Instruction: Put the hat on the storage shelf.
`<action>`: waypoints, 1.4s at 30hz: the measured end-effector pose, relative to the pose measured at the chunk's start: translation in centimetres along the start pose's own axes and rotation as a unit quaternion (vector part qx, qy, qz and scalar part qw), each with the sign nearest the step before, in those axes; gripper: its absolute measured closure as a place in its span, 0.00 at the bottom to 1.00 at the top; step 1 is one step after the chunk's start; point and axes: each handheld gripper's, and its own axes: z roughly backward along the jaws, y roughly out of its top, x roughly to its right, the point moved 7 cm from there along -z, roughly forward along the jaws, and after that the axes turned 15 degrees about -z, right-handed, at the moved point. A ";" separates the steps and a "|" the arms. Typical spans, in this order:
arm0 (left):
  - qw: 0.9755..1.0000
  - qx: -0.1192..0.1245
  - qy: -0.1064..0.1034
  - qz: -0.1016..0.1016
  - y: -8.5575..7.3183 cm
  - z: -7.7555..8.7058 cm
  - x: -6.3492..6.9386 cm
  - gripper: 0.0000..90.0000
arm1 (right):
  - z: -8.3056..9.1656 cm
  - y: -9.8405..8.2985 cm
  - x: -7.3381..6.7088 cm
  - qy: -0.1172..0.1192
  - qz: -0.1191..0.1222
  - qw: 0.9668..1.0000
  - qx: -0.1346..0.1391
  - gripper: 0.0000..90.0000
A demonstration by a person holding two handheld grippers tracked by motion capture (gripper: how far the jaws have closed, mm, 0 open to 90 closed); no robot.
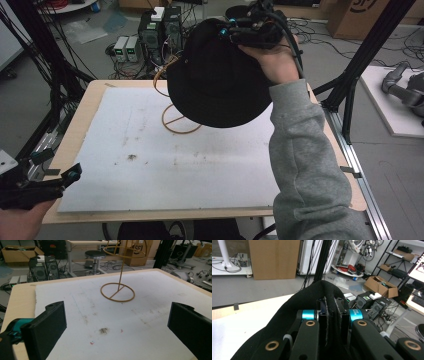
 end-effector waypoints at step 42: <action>0.999 -0.025 0.030 0.010 -2.7 4.6 0.5 0.03 | -18.8 -3.6 2.9 0.035 -0.043 0.998 -0.036 0.93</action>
